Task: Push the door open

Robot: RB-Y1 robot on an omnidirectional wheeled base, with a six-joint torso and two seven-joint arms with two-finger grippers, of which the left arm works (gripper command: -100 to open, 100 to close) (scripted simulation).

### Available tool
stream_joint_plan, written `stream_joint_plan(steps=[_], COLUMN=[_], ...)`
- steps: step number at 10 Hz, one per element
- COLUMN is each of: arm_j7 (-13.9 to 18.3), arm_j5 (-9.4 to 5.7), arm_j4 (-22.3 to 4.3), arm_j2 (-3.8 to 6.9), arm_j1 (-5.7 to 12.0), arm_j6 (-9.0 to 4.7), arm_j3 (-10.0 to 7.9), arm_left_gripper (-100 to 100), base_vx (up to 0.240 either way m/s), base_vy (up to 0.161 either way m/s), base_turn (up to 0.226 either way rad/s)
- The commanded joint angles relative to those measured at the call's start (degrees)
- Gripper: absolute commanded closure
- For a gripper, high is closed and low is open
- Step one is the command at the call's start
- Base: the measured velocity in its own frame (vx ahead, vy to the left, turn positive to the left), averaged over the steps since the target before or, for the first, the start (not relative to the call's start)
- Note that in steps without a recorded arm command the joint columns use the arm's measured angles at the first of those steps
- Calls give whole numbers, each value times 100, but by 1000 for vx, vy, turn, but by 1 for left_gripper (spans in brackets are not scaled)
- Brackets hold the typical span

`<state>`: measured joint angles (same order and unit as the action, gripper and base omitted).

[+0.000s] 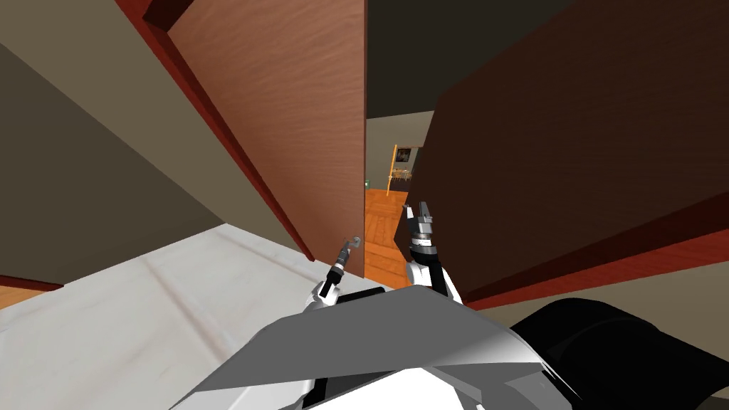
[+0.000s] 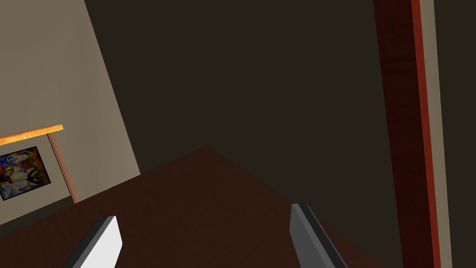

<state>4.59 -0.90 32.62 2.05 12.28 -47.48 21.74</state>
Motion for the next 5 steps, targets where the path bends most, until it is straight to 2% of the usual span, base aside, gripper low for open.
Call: stream_joint_plan(steps=[1,2,3,4,5], arm_j7=[-14,-22,-22,-22,-22], arm_j5=[-6,-9,-11,-11,-11], arm_j4=[-29,-38,-126,-126,-126], arm_j2=[-60,-130,-109,-109,-109], arm_j1=[1,-2,29,29,29], arm_j6=[-21,-31,-74,-74,-74], arm_j3=[-20,-32,-31,-31,-31], arm_left_gripper=[-100,-100,-100,100,100], base_vx=[180,193,90,-13,-27], base_vy=[-90,-88,-37,4,18], base_turn=[-28,-19,2,3,-11])
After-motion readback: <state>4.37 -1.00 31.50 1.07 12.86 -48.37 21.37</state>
